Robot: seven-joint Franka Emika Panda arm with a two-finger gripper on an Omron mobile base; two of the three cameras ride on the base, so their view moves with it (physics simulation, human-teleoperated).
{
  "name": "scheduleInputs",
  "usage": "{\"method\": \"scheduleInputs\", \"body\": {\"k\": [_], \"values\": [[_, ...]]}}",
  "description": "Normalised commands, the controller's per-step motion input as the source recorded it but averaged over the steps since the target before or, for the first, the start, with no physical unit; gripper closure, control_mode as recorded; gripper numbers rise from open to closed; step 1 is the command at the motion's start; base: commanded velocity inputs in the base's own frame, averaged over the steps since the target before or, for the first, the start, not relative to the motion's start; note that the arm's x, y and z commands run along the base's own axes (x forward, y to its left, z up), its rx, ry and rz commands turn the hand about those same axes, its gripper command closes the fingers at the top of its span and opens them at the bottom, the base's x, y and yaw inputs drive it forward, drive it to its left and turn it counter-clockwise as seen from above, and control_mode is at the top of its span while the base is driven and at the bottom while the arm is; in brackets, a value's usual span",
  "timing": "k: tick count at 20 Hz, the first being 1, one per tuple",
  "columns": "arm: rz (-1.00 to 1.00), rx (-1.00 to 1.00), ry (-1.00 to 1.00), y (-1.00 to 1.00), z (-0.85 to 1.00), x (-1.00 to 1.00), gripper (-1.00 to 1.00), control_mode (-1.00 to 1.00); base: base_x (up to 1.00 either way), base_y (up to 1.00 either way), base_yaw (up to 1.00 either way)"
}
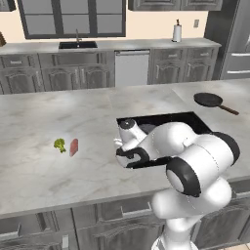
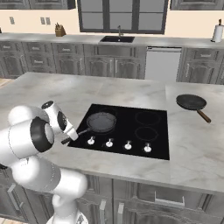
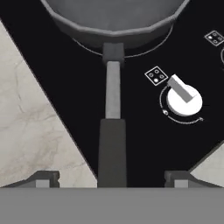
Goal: Place both pans onto different burners. Then place the broccoli and the steak on different pans.
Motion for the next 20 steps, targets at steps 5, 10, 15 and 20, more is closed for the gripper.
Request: {"method": "scheduleInputs", "body": {"k": [5,10,15,20], "values": [[0.0,0.0,0.03,0.0,0.86,0.02,-1.0,-1.0,0.0,0.0,0.0],[0.09,0.02,0.11,0.28,0.36,0.2,-1.0,-1.0,0.0,0.0,0.0],[0.19,0.05,0.14,0.36,0.16,0.4,-1.0,-1.0,0.0,0.0,0.0],[0.23,0.02,0.13,0.58,0.01,0.22,-1.0,-1.0,0.0,0.0,0.0]]}}
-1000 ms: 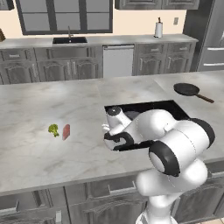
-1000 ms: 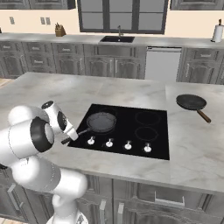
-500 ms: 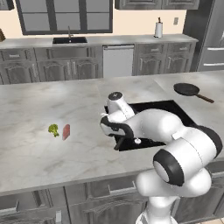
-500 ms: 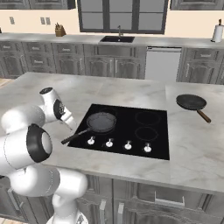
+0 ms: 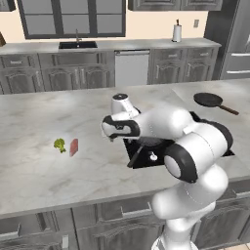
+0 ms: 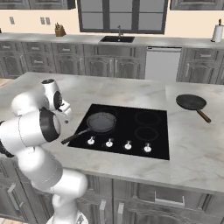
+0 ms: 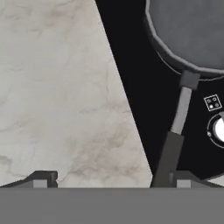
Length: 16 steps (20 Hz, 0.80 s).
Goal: Place both pans onto different burners. Then place the broccoli and the steak on different pans.
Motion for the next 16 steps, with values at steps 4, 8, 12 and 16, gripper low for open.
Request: {"method": "scheduleInputs", "body": {"k": [4,8,12,16], "values": [[0.19,0.0,0.13,0.8,0.0,0.06,-1.0,-1.0,0.0,0.0,0.0],[0.16,0.0,0.08,0.74,0.0,0.13,-1.0,-1.0,0.0,0.0,0.0],[0.15,0.01,0.11,0.68,-0.12,0.11,-1.0,-1.0,0.0,0.0,0.0],[0.15,0.0,0.09,0.56,-0.33,0.04,-1.0,-1.0,0.0,0.0,0.0]]}}
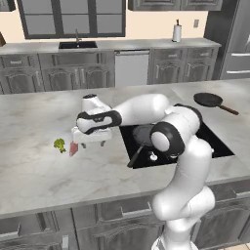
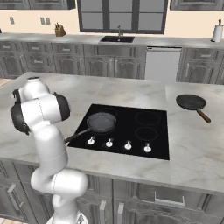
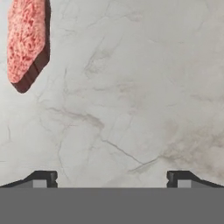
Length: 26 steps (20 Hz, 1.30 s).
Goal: Place both pans onto different burners. Then place the broccoli and the steak on different pans.
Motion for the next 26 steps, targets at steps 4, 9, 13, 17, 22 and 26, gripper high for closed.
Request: {"method": "scheduleInputs", "body": {"k": [4,9,13,17,22,26], "values": [[0.1,0.06,0.01,0.35,-0.05,0.19,-1.0,-1.0,0.0,0.0,0.0],[0.02,0.05,0.0,0.22,-0.13,0.08,-1.0,-1.0,0.0,0.0,0.0],[0.0,0.02,0.0,0.1,-0.36,0.04,-1.0,-1.0,0.0,0.0,0.0],[0.0,0.1,0.0,0.06,-0.02,0.14,-1.0,-1.0,0.0,0.0,0.0],[0.0,0.04,-0.03,0.11,-0.05,0.16,-1.0,-1.0,0.0,0.0,0.0],[0.0,0.0,-0.07,0.24,-0.06,0.29,-1.0,-1.0,0.0,0.0,0.0]]}}
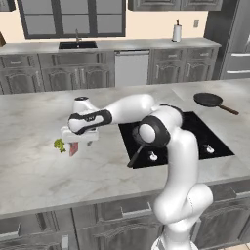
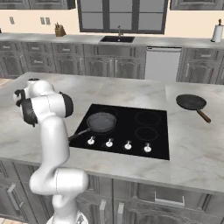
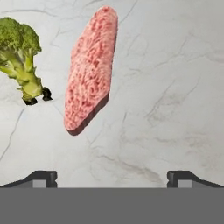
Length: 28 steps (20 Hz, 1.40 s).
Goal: Place both pans onto different burners. Then place the broccoli and the steak on different pans.
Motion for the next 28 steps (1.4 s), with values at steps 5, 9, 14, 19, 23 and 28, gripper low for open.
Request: {"method": "scheduleInputs", "body": {"k": [5,9,14,19,23,28], "values": [[0.0,0.0,-0.05,0.14,-0.09,0.26,-1.0,-1.0,0.0,0.0,0.0],[0.0,0.0,-0.05,0.04,-0.29,0.25,-1.0,-1.0,0.0,0.0,0.0],[0.0,0.0,-0.01,0.15,-0.2,0.27,-1.0,-1.0,0.0,0.0,0.0],[0.0,0.0,0.0,0.2,-0.14,0.32,-1.0,-1.0,0.0,0.0,0.0],[0.0,0.0,0.0,0.17,-0.18,0.31,-1.0,-1.0,0.0,0.0,0.0],[0.0,0.0,0.0,0.12,-0.35,0.15,-1.0,-1.0,0.0,0.0,0.0]]}}
